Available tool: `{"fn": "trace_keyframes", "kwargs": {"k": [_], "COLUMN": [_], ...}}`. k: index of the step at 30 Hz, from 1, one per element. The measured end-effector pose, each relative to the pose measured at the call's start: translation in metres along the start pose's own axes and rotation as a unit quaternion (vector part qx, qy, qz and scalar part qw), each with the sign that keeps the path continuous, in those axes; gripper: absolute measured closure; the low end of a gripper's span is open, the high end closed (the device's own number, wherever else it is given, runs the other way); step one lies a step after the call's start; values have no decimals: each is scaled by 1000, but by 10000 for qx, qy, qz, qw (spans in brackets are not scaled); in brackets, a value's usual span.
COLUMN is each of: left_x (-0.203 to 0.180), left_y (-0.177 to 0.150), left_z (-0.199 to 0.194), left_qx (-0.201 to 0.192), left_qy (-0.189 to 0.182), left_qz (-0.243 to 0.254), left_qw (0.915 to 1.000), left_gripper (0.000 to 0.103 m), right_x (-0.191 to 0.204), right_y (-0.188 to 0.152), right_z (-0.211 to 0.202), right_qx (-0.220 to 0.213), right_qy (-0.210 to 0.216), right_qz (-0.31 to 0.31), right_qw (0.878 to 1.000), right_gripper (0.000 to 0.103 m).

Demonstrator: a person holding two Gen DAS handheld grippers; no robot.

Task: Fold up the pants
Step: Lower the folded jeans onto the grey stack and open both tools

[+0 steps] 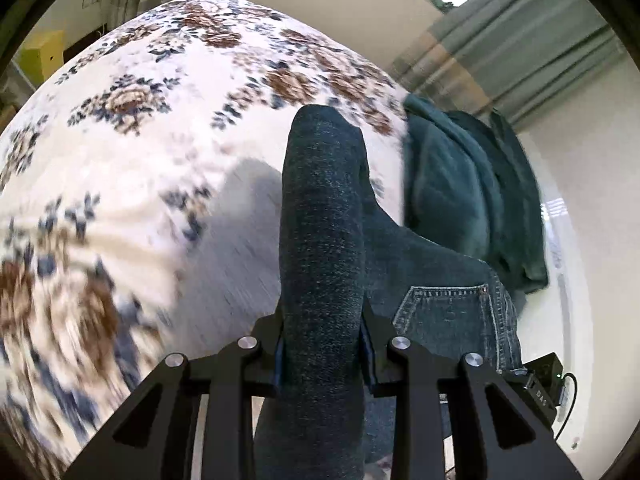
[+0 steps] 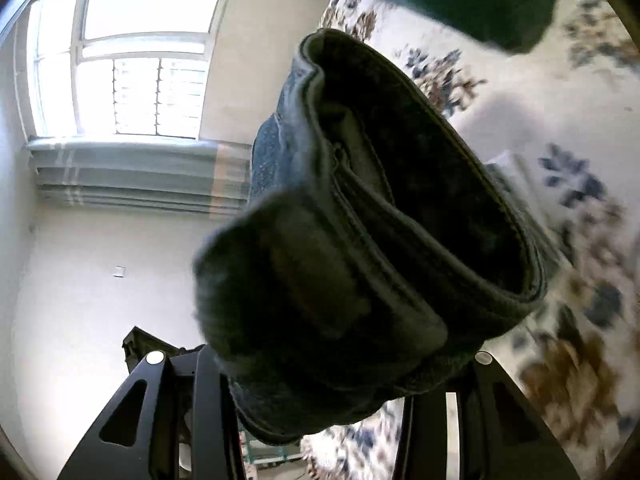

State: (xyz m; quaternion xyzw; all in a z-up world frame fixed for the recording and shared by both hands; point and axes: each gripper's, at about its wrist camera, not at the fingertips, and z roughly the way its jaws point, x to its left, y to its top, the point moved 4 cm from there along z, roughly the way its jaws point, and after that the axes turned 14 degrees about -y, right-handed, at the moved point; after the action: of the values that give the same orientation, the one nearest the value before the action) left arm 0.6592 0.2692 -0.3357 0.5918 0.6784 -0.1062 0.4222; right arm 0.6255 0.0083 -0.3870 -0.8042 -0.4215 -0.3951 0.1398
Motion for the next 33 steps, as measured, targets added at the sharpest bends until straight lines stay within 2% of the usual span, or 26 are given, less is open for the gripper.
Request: {"fn": "trace_keyframes", "kwargs": {"k": [3, 6, 7, 8, 10, 12, 13, 14, 18, 19, 22, 23, 24, 25, 26, 27, 29, 32, 33], "left_x": [50, 89, 95, 102, 109, 113, 115, 115, 103, 97, 83, 79, 73, 66, 58, 49, 30, 1, -11], "left_y": [27, 34, 31, 29, 23, 18, 18, 16, 16, 15, 8, 5, 2, -2, -7, -12, -23, -40, -47], "left_z": [33, 62, 66, 68, 71, 69, 68, 66, 60, 59, 55, 53, 49, 45, 41, 37, 27, 11, 3], "left_qx": [154, 423, 506, 555, 674, 755, 775, 784, 733, 733, 814, 809, 785, 754, 739, 729, 732, 683, 651], "left_qy": [79, 269, 300, 335, 418, 532, 537, 524, 751, 861, 1227, 1293, 1353, 1404, 1467, 1520, 1701, 1894, 1954], "left_qz": [-129, -262, -249, -229, -99, -6, -10, -56, -39, 55, 220, 240, 275, 332, 414, 496, 683, 930, 1041], "left_qw": [9998, 9984, 9980, 9976, 9968, 9957, 9955, 9955, 9945, 9936, 9889, 9880, 9873, 9867, 9855, 9844, 9803, 9751, 9730], "left_gripper": [78, 77, 76, 72, 65, 52, 50, 48, 47, 47, 46, 41, 30, 25, 17, 16, 16, 5, 5], "right_x": [-11, -39, -48, -51, -54, -61, -65, -71, -84, -82, -71, -64, -57, -51, -43, -32, -14, 10, 17], "right_y": [4, 0, 9, 7, 8, 3, 0, 4, 18, 17, 15, 13, 10, 8, 7, 2, -7, -25, -31], "right_z": [48, 65, 64, 63, 58, 51, 45, 43, 32, 26, 7, -3, -11, -19, -26, -37, -57, -90, -101], "right_qx": [92, 273, 301, 348, 439, 528, 543, 512, 338, 311, 147, 81, 0, -87, -182, -345, -579, -877, -952], "right_qy": [-282, -550, -636, -732, -910, -1094, -1170, -1275, -1829, -1961, -2602, -2808, -3055, -3280, -3480, -3833, -4231, -4549, -4639], "right_qz": [-20, 12, -58, -164, -331, -399, -358, -312, -312, -359, -718, -851, -1047, -1235, -1388, -1680, -2010, -2346, -2420], "right_qw": [9996, 9981, 9975, 9966, 9943, 9918, 9910, 9900, 9821, 9794, 9628, 9560, 9464, 9365, 9270, 9076, 8816, 8546, 8469], "right_gripper": [60, 59, 56, 56, 51, 47, 42, 42, 33, 25, 11, 10, 6, 2, 0, 0, 0, 0, 0]}}
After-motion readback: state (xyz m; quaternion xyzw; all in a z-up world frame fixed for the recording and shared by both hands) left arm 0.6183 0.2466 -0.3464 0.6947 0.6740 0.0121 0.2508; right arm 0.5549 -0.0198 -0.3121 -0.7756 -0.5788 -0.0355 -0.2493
